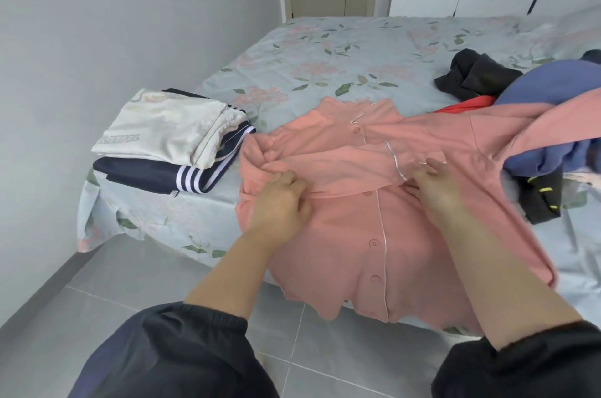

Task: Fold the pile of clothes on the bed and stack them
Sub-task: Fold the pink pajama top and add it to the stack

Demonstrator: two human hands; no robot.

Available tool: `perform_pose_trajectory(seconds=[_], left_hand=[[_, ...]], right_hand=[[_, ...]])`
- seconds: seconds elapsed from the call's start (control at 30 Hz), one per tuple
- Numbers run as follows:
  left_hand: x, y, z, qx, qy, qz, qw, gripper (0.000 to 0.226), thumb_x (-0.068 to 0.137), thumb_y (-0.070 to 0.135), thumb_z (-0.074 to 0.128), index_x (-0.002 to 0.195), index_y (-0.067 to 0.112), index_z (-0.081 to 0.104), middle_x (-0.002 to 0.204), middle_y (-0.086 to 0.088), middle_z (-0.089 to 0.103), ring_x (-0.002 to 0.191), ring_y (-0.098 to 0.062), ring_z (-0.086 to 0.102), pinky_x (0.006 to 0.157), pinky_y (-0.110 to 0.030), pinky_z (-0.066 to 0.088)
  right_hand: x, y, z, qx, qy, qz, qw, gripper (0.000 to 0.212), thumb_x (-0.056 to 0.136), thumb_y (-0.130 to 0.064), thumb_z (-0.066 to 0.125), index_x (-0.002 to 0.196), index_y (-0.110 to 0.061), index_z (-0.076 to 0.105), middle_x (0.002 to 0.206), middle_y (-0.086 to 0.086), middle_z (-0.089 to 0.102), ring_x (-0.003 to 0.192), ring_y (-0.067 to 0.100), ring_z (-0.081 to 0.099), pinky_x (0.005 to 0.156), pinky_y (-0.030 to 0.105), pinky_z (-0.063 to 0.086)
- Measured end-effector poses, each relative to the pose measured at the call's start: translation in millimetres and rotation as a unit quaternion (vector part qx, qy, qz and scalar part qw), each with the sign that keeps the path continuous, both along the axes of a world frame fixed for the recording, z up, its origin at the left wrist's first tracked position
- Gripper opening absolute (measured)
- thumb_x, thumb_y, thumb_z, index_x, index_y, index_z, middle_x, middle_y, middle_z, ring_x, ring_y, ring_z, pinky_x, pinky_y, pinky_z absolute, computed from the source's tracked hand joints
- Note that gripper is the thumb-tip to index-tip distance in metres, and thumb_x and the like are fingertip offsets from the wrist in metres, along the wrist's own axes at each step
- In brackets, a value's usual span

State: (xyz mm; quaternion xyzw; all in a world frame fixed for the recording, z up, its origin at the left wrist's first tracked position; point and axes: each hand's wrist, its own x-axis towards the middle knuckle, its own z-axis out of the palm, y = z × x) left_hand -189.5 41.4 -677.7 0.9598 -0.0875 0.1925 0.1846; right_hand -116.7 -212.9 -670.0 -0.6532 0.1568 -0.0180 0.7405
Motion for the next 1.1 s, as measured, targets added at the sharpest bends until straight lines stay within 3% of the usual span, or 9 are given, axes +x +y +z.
perform_pose_trajectory(seconds=[0.13,0.27,0.43,0.57,0.7,0.8,0.87,1.0,1.1], left_hand=[[-5,-15,-2,-0.028,0.005,-0.027,0.999,0.009,0.081,0.008,0.056,0.082,0.008,0.065,0.084,-0.008,0.062,0.084,-0.030,0.057,0.069,-0.039,0.046],[-8,-28,-5,-0.022,0.001,-0.087,0.996,0.021,0.076,0.003,0.052,0.088,0.003,0.069,0.094,-0.011,0.067,0.090,-0.032,0.059,0.077,-0.041,0.049],[-3,-37,-3,0.026,-0.067,-0.050,0.996,0.031,0.067,0.005,0.060,0.096,0.005,0.069,0.095,-0.010,0.064,0.090,-0.033,0.057,0.075,-0.042,0.049],[-3,-48,-6,-0.009,-0.042,0.003,0.999,0.012,0.066,0.006,0.070,0.077,0.005,0.064,0.080,-0.010,0.058,0.079,-0.032,0.055,0.062,-0.040,0.047],[-1,-55,-7,0.047,-0.039,0.003,0.998,0.030,0.063,0.011,0.070,0.092,0.006,0.065,0.093,-0.011,0.059,0.089,-0.033,0.055,0.071,-0.042,0.047],[1,-58,-9,0.057,-0.010,-0.008,0.998,0.048,0.070,0.013,0.065,0.118,0.010,0.061,0.113,-0.009,0.058,0.110,-0.031,0.051,0.091,-0.040,0.039],[1,-58,-9,0.053,-0.017,-0.018,0.998,0.054,0.069,0.010,0.065,0.123,0.009,0.059,0.118,-0.010,0.058,0.114,-0.031,0.050,0.096,-0.039,0.036],[1,-57,-8,0.067,-0.032,-0.036,0.997,0.059,0.065,0.007,0.065,0.124,0.011,0.060,0.122,-0.011,0.057,0.115,-0.029,0.048,0.100,-0.042,0.037],[1,-56,-7,0.060,-0.030,-0.048,0.997,0.061,0.065,0.006,0.065,0.125,0.010,0.058,0.122,-0.012,0.057,0.116,-0.029,0.047,0.099,-0.045,0.038]], right_hand=[[-2,-2,-1,-0.070,-0.014,0.058,0.996,0.013,0.085,-0.001,0.060,0.096,-0.002,0.068,0.077,0.007,0.066,0.075,0.019,0.064,0.075,0.027,0.054],[-13,-16,18,-0.026,-0.084,-0.082,0.993,0.017,0.082,-0.001,0.057,0.066,-0.005,0.061,0.052,0.003,0.060,0.049,0.014,0.056,0.056,0.029,0.049],[-32,-56,40,-0.300,-0.152,-0.221,0.916,0.027,0.072,-0.023,0.037,0.049,-0.009,0.043,0.047,0.003,0.042,0.052,0.019,0.034,0.050,0.031,0.022],[-29,-69,22,-0.575,-0.040,-0.090,0.812,0.029,0.086,-0.018,0.048,0.096,0.005,0.064,0.096,0.028,0.056,0.091,0.041,0.052,0.069,0.037,0.037],[-27,-64,12,-0.599,-0.120,0.051,0.790,0.038,0.083,-0.013,0.058,0.117,0.003,0.055,0.123,0.023,0.050,0.118,0.037,0.043,0.099,0.041,0.031],[-27,-60,2,-0.670,-0.045,0.172,0.721,0.052,0.093,-0.035,0.050,0.140,-0.015,0.040,0.141,0.010,0.044,0.133,0.028,0.034,0.112,0.046,0.015],[-27,-56,-2,-0.708,-0.015,0.171,0.685,0.051,0.096,-0.046,0.041,0.137,-0.017,0.042,0.139,0.009,0.046,0.130,0.028,0.036,0.109,0.047,0.019],[-26,-52,4,-0.716,-0.011,0.147,0.682,0.032,0.092,-0.030,0.048,0.119,-0.017,0.060,0.122,0.010,0.060,0.118,0.029,0.049,0.099,0.040,0.030],[-28,-56,20,-0.587,-0.034,0.085,0.804,0.023,0.084,-0.016,0.047,0.093,-0.007,0.066,0.099,0.019,0.064,0.098,0.036,0.057,0.076,0.032,0.040]])
